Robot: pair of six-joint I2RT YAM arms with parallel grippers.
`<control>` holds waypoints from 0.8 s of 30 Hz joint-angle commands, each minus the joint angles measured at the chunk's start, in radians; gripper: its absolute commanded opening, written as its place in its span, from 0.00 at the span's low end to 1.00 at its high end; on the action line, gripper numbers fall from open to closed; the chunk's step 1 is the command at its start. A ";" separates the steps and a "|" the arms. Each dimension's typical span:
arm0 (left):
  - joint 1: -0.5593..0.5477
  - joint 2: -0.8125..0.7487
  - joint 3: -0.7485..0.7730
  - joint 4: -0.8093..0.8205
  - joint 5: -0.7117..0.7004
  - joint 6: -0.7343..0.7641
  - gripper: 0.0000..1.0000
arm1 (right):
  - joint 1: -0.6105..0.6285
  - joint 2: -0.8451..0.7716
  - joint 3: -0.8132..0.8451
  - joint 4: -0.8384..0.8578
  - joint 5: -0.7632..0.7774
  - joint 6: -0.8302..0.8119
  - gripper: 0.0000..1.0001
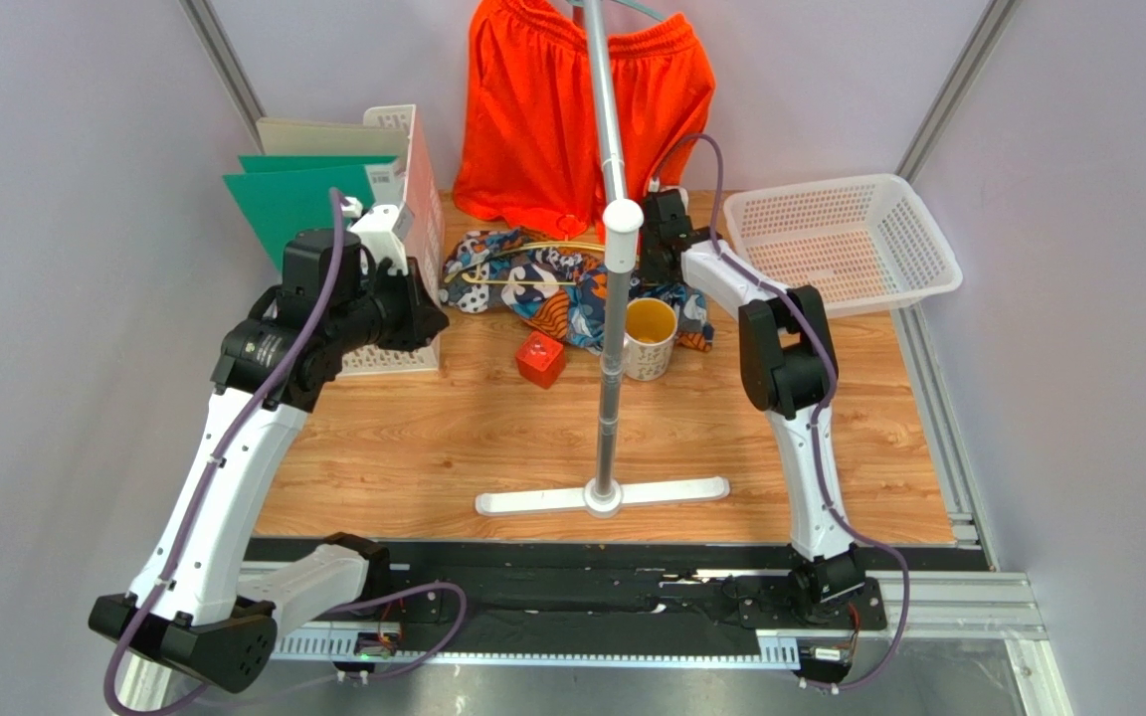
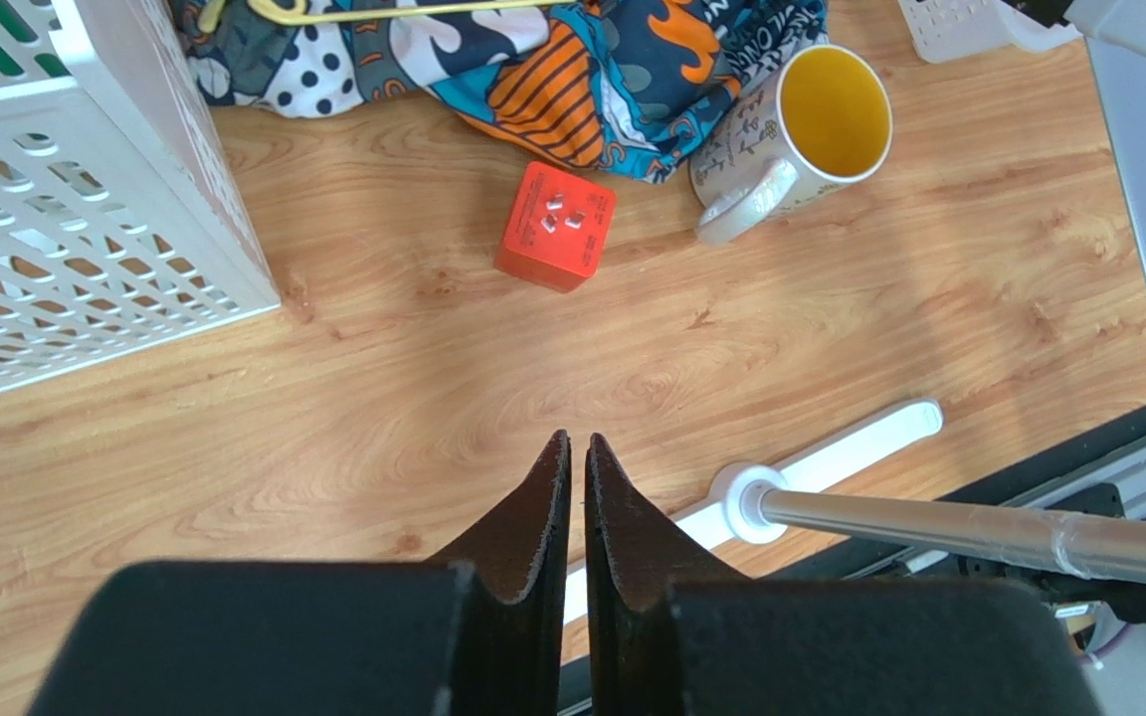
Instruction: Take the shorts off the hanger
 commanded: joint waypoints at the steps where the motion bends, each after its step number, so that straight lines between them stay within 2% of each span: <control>1: -0.007 -0.030 0.021 -0.020 0.014 -0.008 0.10 | 0.032 0.009 0.032 0.010 0.028 0.017 0.12; 4: -0.007 -0.048 0.023 -0.042 0.005 -0.009 0.10 | 0.042 -0.002 0.035 -0.007 0.055 0.019 0.00; 10: -0.008 -0.079 0.017 -0.062 0.011 -0.023 0.10 | 0.070 -0.105 0.001 0.015 0.195 0.010 0.00; 16: -0.054 -0.067 0.041 -0.071 -0.009 -0.018 0.10 | 0.071 -0.260 -0.156 0.130 0.269 0.010 0.00; 24: -0.108 -0.057 0.044 -0.080 -0.029 -0.011 0.10 | 0.079 -0.347 -0.249 0.225 0.223 -0.036 0.00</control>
